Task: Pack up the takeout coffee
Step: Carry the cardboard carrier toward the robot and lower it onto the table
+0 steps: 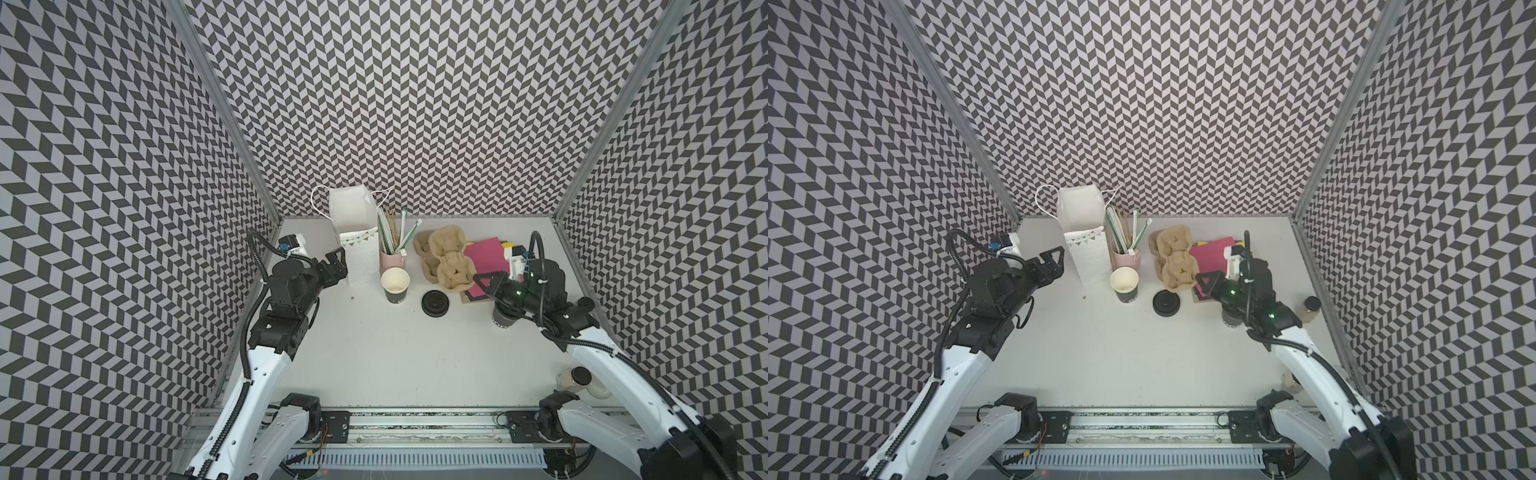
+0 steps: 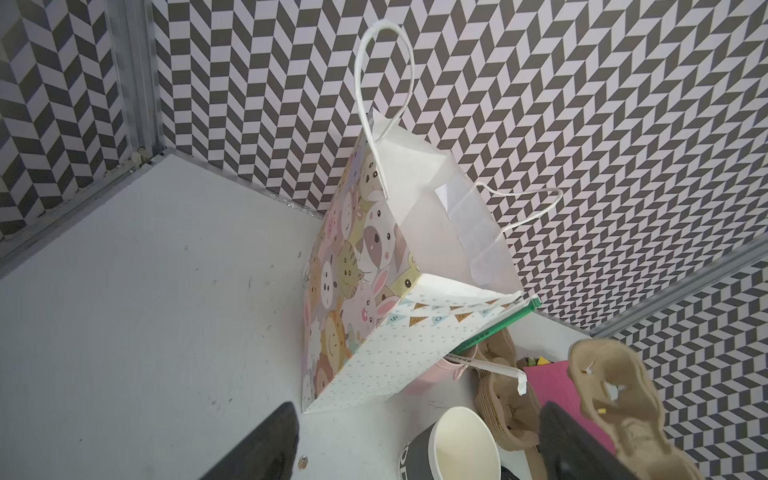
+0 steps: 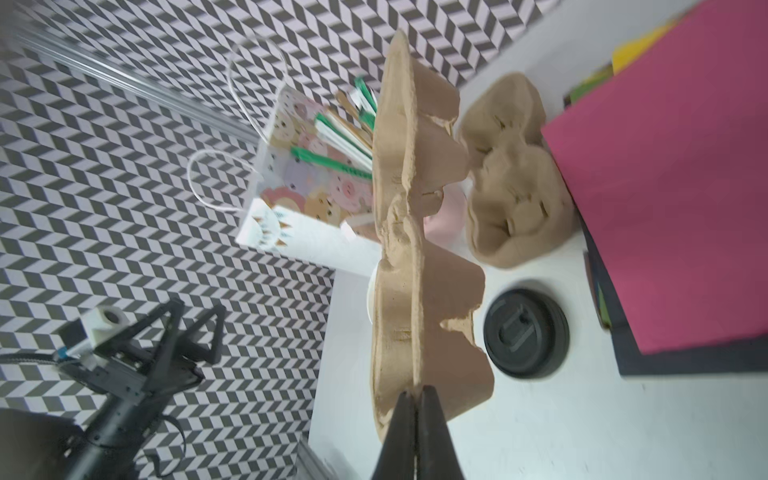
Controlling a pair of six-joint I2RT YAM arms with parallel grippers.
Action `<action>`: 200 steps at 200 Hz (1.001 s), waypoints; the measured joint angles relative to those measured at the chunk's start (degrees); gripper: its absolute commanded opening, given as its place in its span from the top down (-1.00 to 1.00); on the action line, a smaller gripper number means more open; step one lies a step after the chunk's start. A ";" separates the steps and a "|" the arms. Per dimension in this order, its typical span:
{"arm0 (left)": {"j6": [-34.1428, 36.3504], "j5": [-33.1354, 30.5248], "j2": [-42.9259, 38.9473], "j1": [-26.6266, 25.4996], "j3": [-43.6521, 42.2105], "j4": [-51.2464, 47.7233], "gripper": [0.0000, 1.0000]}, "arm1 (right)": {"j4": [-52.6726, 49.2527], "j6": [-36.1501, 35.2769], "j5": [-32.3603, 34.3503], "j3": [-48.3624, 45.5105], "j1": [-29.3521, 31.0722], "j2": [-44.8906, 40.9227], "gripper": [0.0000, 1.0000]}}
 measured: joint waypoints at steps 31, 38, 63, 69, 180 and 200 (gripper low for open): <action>-0.02 0.00 -0.39 0.00 -0.02 0.24 -0.81 | -6.88 1.33 1.79 -3.69 3.65 -10.29 1.00; -0.02 0.00 -0.37 0.00 -0.02 0.31 -0.81 | -7.67 1.88 2.34 -4.20 5.07 -12.00 1.00; -0.02 0.00 -0.39 0.00 -0.02 0.42 -0.81 | -11.32 4.22 5.49 -7.06 10.64 -16.57 1.00; -0.02 -0.02 -0.39 0.00 -0.02 0.42 -0.81 | -12.63 4.87 6.25 -7.63 11.76 -17.38 1.00; -0.02 0.00 -0.37 0.00 -0.02 0.42 -0.82 | -19.41 14.49 12.44 -17.81 17.16 -21.92 0.88; -0.02 -0.02 -0.37 0.00 -0.02 0.42 -0.82 | -20.04 14.73 13.35 -17.68 17.20 -22.34 0.96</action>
